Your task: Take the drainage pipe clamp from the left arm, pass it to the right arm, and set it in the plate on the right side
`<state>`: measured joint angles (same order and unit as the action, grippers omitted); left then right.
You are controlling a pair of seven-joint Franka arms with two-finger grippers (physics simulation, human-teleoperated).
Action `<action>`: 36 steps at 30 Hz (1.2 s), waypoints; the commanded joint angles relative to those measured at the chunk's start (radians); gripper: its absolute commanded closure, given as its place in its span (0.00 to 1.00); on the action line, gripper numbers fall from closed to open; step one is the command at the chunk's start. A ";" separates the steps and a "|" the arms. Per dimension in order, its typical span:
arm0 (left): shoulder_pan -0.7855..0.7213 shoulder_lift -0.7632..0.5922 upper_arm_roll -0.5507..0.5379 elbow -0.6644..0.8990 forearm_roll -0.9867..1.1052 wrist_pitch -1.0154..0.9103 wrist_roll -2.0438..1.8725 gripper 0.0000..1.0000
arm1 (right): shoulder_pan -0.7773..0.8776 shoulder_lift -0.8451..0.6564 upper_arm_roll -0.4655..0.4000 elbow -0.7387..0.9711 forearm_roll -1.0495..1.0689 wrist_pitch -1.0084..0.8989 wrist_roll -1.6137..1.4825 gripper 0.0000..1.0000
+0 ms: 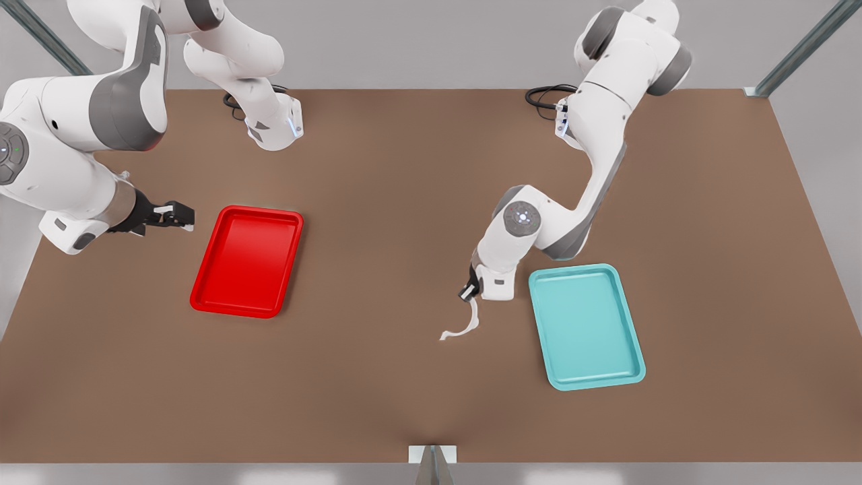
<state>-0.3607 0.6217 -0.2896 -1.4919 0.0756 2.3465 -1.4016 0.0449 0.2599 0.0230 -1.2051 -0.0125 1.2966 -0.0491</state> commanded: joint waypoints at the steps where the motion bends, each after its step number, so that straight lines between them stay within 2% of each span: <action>1: -0.012 0.047 -0.026 0.077 0.004 -0.019 0.608 0.79 | 0.000 0.005 0.000 0.002 -0.004 0.003 -0.008 0.00; 4: -0.072 0.096 -0.017 0.194 0.015 -0.018 0.667 0.79 | 0.016 0.055 0.012 0.007 -0.004 0.138 0.002 0.00; 7: -0.112 0.136 -0.023 0.268 0.013 0.014 0.955 0.79 | 0.088 0.122 0.031 0.007 -0.014 0.205 0.037 0.00; 9: -0.113 0.141 -0.049 0.271 0.007 0.056 1.066 0.79 | 0.165 0.165 0.031 0.009 -0.021 0.273 0.155 0.00; 12: -0.115 0.141 -0.072 0.271 -0.034 0.080 1.159 0.79 | 0.182 0.232 0.074 0.030 -0.014 0.335 0.437 0.00; 15: -0.115 0.147 -0.100 0.271 -0.034 0.108 1.234 0.79 | 0.182 0.243 0.083 0.033 -0.015 0.349 0.529 0.00; 18: -0.130 0.153 -0.102 0.271 -0.034 0.129 1.245 0.79 | 0.214 0.248 0.087 0.033 -0.015 0.352 0.798 0.01; 19: -0.139 0.154 -0.100 0.271 -0.034 0.142 1.245 0.79 | 0.228 0.254 0.087 0.032 -0.020 0.365 0.824 0.10; 20: -0.149 0.154 -0.100 0.271 -0.034 0.143 1.242 0.79 | 0.237 0.255 0.087 0.029 -0.020 0.382 0.825 0.12; 21: -0.155 0.158 -0.099 0.271 -0.034 0.145 1.241 0.79 | 0.256 0.257 0.087 0.029 -0.046 0.392 0.827 0.00; 22: -0.161 0.159 -0.099 0.271 -0.034 0.146 1.239 0.79 | 0.273 0.257 0.087 0.027 -0.092 0.400 0.888 0.00; 27: -0.169 0.161 -0.097 0.271 -0.034 0.160 1.234 0.79 | 0.268 0.257 0.086 0.029 -0.043 0.425 1.152 0.00; 28: -0.169 0.161 -0.097 0.269 -0.034 0.160 1.234 0.79 | 0.271 0.269 0.086 0.029 -0.044 0.446 1.282 0.06; 29: -0.167 0.161 -0.097 0.271 -0.034 0.160 1.234 0.79 | 0.276 0.271 0.094 0.029 -0.043 0.449 1.304 0.07; 30: -0.167 0.161 -0.097 0.271 -0.034 0.160 1.234 0.79 | 0.279 0.271 0.094 0.029 -0.043 0.448 1.336 0.04; 31: -0.167 0.161 -0.097 0.269 -0.034 0.160 1.234 0.79 | 0.282 0.271 0.095 0.027 -0.044 0.448 1.352 0.00; 33: -0.169 0.161 -0.097 0.271 -0.034 0.160 1.233 0.79 | 0.285 0.268 0.112 0.027 -0.044 0.425 1.105 0.00; 36: -0.169 0.161 -0.095 0.271 -0.034 0.160 1.230 0.79 | 0.283 0.257 0.132 0.029 -0.047 0.368 0.892 0.00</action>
<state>-0.5289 0.7838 -0.3849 -1.2230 0.0466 2.5026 -0.3873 0.3279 0.5198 0.1500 -1.1773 -0.0588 1.7016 0.7188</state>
